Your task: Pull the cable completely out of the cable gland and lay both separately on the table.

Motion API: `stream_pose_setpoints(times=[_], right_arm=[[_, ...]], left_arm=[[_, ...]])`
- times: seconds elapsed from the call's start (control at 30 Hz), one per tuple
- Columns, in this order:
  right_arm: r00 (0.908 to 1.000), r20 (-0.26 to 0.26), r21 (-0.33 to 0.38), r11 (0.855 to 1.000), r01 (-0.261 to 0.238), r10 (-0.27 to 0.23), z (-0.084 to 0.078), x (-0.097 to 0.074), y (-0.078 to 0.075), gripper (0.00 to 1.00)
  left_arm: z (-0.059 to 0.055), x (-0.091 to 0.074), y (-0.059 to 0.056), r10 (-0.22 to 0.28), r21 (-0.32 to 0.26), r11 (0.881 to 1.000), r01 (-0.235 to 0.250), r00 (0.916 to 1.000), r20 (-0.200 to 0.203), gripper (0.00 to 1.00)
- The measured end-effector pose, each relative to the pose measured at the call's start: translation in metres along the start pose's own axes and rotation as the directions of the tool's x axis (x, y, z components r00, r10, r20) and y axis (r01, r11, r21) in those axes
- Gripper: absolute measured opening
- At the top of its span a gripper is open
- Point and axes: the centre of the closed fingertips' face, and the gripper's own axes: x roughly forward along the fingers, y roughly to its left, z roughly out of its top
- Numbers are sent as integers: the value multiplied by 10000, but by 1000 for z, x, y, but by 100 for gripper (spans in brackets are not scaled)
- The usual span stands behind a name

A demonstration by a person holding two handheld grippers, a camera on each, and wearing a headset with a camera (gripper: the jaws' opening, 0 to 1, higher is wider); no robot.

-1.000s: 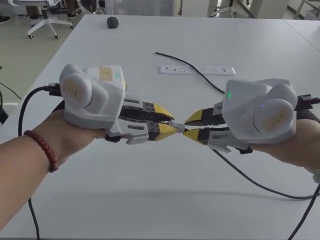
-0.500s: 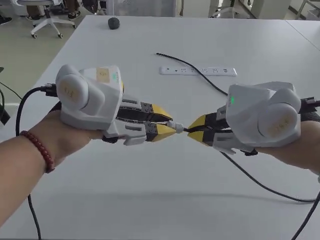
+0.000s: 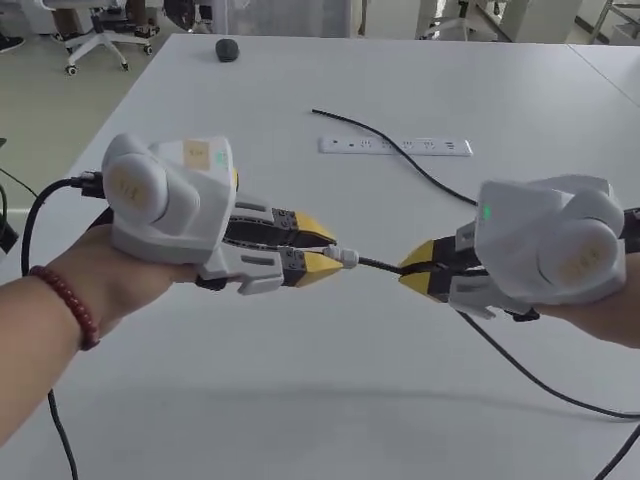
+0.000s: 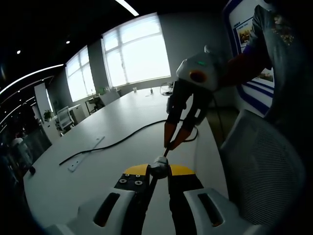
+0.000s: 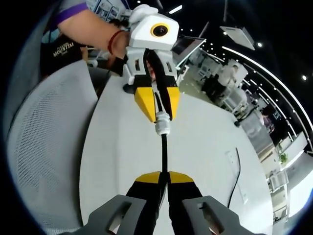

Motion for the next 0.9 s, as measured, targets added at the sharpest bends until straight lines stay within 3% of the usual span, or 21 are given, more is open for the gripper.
stream_pose_setpoints(times=[0.67,0.9], right_arm=[[9957,-821,650,9967,483,-429,-48,-26,-6,0],[9935,-1015,943,9937,607,-510,-59,-29,-4,0]], left_arm=[[-8,-10,4,294,-75,9995,-295,9994,-177,15],[-17,-10,6,344,-126,9993,-348,9988,-352,15]])
